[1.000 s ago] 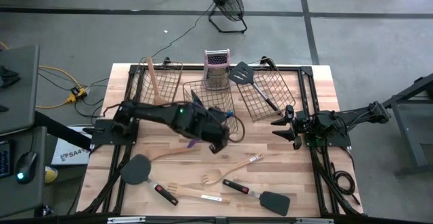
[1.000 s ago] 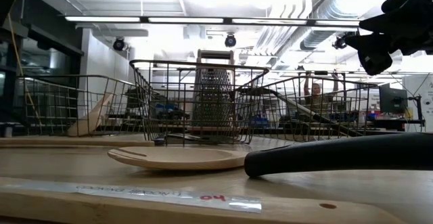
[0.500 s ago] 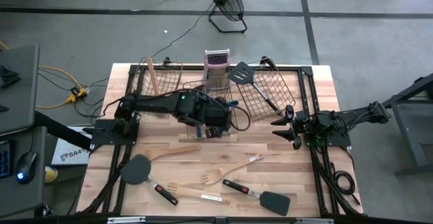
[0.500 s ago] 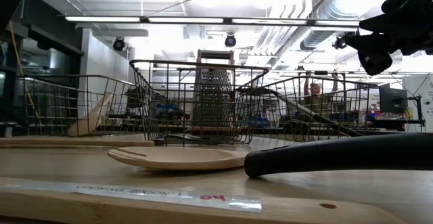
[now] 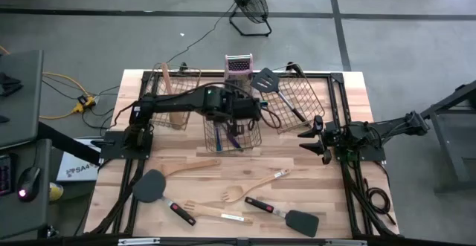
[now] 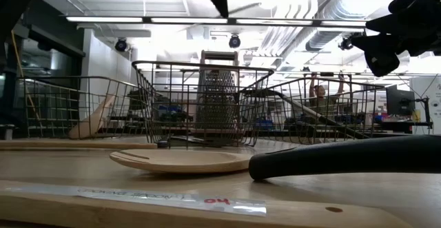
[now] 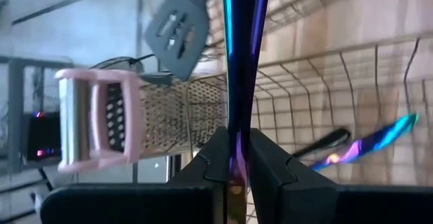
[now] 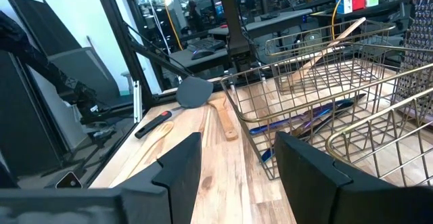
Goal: Pick & Place Kitchen Items
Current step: Put the blue table knife into the middle wire basket
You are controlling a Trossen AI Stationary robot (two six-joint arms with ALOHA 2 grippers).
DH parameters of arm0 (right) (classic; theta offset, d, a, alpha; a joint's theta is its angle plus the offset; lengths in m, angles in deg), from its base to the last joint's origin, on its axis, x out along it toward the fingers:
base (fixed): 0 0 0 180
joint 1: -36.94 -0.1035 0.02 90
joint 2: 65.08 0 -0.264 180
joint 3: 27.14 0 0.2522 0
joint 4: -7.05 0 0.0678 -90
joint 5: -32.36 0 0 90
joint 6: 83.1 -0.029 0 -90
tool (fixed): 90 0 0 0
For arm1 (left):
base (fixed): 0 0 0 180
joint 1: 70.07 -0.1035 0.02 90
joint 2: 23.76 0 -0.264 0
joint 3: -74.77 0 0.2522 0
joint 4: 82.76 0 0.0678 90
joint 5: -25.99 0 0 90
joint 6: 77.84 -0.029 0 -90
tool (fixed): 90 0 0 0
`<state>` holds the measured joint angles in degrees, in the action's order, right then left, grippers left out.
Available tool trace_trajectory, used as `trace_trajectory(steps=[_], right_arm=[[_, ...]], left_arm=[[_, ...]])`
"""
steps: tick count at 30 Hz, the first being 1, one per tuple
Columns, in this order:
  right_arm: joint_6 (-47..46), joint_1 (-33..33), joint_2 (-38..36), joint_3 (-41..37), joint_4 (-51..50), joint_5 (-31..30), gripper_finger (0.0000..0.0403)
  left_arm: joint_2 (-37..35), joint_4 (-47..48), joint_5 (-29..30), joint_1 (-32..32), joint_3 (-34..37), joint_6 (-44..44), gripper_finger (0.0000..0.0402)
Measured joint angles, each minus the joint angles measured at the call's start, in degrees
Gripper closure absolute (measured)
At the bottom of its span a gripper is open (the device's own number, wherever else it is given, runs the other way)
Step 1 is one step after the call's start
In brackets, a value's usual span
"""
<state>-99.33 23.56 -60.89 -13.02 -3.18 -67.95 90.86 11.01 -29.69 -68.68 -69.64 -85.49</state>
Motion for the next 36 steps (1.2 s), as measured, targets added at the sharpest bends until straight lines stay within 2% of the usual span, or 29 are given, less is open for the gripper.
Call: trace_trajectory(steps=[7, 17, 20, 26, 36], right_arm=[[0.00, 0.00, 0.00, 0.00, 0.00, -0.02, 0.0223], [0.00, 0.00, 0.00, -0.02, 0.00, -0.02, 0.0223], [0.01, 0.00, 0.00, 0.00, 0.00, -0.02, 0.0223], [0.02, 0.00, 0.00, -0.02, 0.00, 0.00, 0.0223], [0.01, 0.00, 0.00, 0.00, 0.00, -0.01, 0.0223]], left_arm=[[0.00, -0.62, -10.29, -4.06, 5.11, -15.16, 0.0377], [-0.04, -3.66, -13.21, -6.45, 14.59, -34.78, 0.0377], [0.02, -4.50, -17.15, -6.40, 16.85, -40.43, 0.0377], [0.07, -8.45, -24.61, -6.82, 21.23, -44.57, 0.0377], [0.00, -9.63, -27.82, -9.26, 24.28, -50.25, 0.0377]])
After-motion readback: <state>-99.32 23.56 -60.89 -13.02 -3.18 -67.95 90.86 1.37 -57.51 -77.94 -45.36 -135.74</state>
